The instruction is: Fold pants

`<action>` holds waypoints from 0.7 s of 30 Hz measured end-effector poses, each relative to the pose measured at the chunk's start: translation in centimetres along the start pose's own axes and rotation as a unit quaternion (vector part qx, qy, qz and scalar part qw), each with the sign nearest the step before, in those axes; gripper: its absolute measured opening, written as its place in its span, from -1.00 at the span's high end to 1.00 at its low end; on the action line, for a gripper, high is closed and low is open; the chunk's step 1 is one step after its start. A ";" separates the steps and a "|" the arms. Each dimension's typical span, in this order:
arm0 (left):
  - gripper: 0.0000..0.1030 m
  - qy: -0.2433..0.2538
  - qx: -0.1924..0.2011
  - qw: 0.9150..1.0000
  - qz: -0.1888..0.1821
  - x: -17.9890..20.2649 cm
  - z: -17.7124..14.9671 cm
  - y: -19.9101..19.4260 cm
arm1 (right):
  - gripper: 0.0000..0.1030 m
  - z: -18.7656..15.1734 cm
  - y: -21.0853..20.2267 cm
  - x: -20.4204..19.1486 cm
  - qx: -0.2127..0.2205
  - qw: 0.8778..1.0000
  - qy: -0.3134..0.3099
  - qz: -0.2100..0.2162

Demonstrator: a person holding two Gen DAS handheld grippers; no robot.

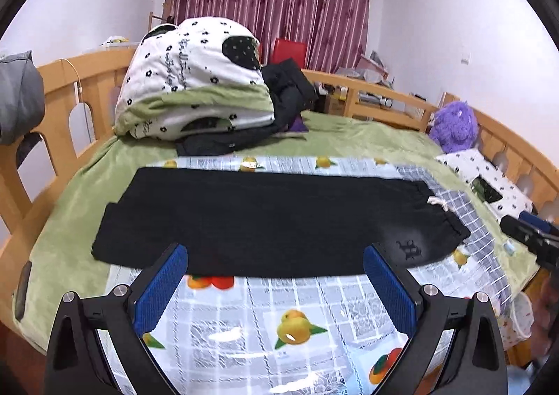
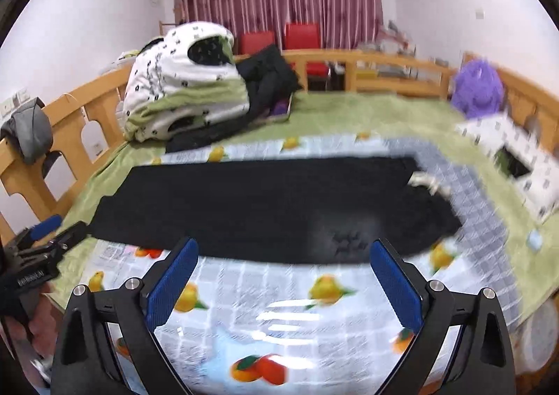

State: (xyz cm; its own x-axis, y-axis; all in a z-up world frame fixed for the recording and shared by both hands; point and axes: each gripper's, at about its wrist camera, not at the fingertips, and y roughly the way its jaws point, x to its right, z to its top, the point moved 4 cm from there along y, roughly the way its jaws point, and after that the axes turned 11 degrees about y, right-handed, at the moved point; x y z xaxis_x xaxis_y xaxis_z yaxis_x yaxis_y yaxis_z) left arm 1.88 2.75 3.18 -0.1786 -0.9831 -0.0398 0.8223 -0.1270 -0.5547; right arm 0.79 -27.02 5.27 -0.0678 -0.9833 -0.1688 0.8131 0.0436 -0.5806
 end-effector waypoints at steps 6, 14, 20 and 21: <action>-0.96 0.001 -0.008 0.999 0.032 -3.8 1.5 0.5 | -0.91 2.1 2.7 3.1 -0.022 1.000 0.015 0.003; -0.89 -0.046 -0.067 0.996 0.031 -8.8 -3.3 7.6 | -0.76 -1.1 10.8 7.6 -0.079 0.995 0.052 0.015; -0.57 -0.132 -0.117 0.984 0.011 -12.6 -9.3 13.5 | -0.35 -5.9 17.9 12.7 -0.126 0.987 0.098 -0.002; -0.57 -0.151 -0.118 0.981 0.007 -13.4 -10.4 14.1 | -0.35 -6.5 18.6 13.7 -0.129 0.985 0.111 -0.007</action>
State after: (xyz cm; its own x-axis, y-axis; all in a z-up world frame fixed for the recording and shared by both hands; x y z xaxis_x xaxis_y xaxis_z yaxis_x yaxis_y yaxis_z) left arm 10.23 15.47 -12.79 0.0293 -0.9831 0.1805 0.6693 -0.1149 -0.7340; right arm 11.25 -38.51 -13.04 -0.2258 -0.9226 -0.3129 0.6393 0.1020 -0.7621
